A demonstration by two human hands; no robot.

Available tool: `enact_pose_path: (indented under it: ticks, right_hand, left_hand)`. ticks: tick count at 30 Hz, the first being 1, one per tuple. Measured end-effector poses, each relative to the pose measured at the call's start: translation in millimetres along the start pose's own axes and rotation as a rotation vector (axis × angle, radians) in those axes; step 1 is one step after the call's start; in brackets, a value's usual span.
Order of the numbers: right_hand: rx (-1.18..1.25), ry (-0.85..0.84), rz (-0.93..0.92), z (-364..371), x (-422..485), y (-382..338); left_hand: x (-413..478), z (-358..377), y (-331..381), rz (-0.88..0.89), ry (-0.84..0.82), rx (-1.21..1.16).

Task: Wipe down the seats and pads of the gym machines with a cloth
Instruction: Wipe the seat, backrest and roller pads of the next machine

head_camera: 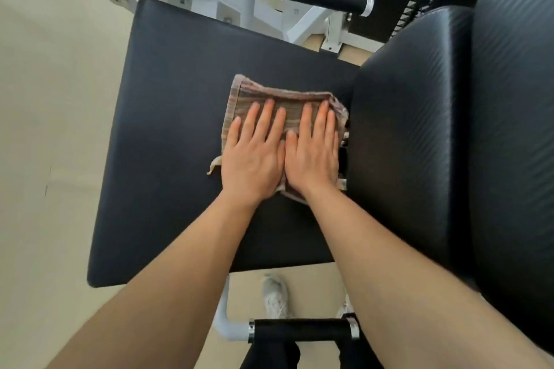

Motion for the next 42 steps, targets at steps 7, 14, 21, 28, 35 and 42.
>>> enact_pose_path:
  ticks: [7, 14, 21, 28, 35, 42]
  right_hand:
    - [-0.009, -0.003, 0.041, -22.3, 91.8, -12.4]
    - [0.006, -0.155, -0.338, -34.4, 145.9, -90.6]
    - [0.071, -0.265, -0.504, -30.1, 181.8, -137.1]
    - [0.274, -0.385, -0.474, -36.1, 191.3, -167.1]
    - [0.32, -0.578, -0.438, -25.6, 220.1, -207.7]
    - [0.23, -0.365, -0.513, -20.7, 213.2, -192.9]
  left_hand:
    - [96.1, 4.3, -4.8, -0.015, 0.026, -0.04]
    - [127.6, -13.8, -78.6, -0.274, 0.08, -0.027]
    - [144.1, -24.4, -119.4, -0.361, 0.093, 0.01]
    - [158.9, -37.3, -137.7, -0.351, 0.174, 0.054]
    - [214.0, -52.5, -195.4, -0.316, 0.019, 0.046]
    - [245.7, -53.9, -203.9, -0.501, -0.369, 0.154]
Point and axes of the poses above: each hand's wrist, its own x-axis towards the middle knuckle, its own z-axis out of the palm, y = z × x, the point moved 4 cm from there along x, towards the middle knuckle, and after that the axes turned 8 degrees about y, right-handed, at the moved point
